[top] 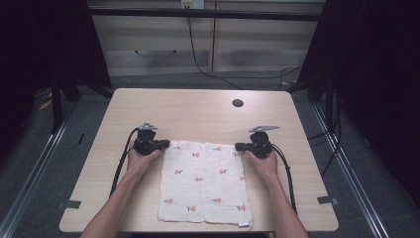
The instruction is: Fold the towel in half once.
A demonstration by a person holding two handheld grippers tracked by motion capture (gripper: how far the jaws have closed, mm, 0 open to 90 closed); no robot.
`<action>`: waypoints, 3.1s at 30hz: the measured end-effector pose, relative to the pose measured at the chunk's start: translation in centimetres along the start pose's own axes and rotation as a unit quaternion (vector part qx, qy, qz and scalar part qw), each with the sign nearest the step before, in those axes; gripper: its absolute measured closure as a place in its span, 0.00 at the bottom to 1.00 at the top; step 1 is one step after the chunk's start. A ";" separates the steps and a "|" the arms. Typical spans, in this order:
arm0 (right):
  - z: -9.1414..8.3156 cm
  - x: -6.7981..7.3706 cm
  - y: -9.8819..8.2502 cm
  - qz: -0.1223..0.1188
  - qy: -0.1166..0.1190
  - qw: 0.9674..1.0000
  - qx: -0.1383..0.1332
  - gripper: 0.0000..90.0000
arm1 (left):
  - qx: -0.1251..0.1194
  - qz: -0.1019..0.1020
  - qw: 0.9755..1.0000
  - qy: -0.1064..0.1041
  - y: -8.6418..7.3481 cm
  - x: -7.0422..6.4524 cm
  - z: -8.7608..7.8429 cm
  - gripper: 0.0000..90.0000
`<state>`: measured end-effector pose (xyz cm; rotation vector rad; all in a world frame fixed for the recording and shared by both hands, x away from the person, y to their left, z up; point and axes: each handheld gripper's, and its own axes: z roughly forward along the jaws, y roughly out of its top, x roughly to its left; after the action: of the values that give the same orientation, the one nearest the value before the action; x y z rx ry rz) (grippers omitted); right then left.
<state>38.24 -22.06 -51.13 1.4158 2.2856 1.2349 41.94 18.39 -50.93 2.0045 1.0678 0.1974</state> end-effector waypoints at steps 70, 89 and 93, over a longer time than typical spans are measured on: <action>-11.7 4.9 1.0 -0.069 0.054 0.989 -0.122 0.97 | -0.125 0.063 0.988 -0.065 -0.1 -4.4 -12.1 0.98; -11.0 6.2 -5.3 -0.056 0.051 0.995 -0.065 0.97 | -0.055 0.118 0.989 -0.065 -4.5 -6.7 -12.0 0.98; -10.3 6.5 -6.4 -0.054 0.051 0.996 -0.052 0.97 | -0.044 0.117 0.990 -0.067 -5.4 -6.7 -11.7 0.98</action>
<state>25.08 -23.80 -47.52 1.2039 2.2920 1.4005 28.80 22.03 -45.88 2.0305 0.7271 0.2257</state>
